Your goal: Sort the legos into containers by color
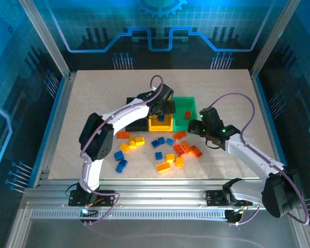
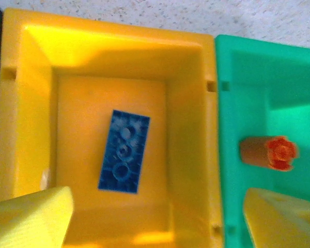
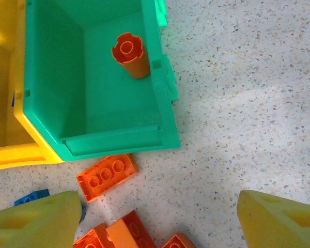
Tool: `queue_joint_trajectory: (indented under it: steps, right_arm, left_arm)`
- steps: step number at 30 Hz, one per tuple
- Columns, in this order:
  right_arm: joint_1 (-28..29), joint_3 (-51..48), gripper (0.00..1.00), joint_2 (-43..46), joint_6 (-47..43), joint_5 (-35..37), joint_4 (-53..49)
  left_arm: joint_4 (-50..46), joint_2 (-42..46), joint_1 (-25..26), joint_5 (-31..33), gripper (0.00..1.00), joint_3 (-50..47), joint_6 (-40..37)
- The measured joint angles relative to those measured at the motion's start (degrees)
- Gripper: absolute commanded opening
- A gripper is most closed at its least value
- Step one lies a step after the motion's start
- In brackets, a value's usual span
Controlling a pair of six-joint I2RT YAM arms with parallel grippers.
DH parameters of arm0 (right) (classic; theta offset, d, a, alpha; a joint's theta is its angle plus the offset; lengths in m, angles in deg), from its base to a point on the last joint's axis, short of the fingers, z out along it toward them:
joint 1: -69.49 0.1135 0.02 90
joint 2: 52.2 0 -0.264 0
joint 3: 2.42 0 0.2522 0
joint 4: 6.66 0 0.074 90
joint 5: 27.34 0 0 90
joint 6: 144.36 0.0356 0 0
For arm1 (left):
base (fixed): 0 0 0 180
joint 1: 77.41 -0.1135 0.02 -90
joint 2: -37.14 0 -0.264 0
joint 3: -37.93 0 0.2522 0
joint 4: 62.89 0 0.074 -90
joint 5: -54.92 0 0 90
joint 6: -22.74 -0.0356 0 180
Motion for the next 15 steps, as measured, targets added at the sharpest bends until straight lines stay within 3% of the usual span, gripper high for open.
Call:
queue_joint_trajectory:
  steps: [8, 15]
  right_arm:
    - [0.0, -2.9, 0.81, 3.0, 0.0, 0.0, -1.2]
    - [0.0, -5.4, 0.81, 3.2, 0.1, 0.0, -1.2]
  left_arm:
    - [3.9, 24.2, 10.7, -5.6, 0.98, -20.3, -3.0]
    - [4.1, 28.9, 18.6, -10.4, 0.97, -37.5, -9.8]
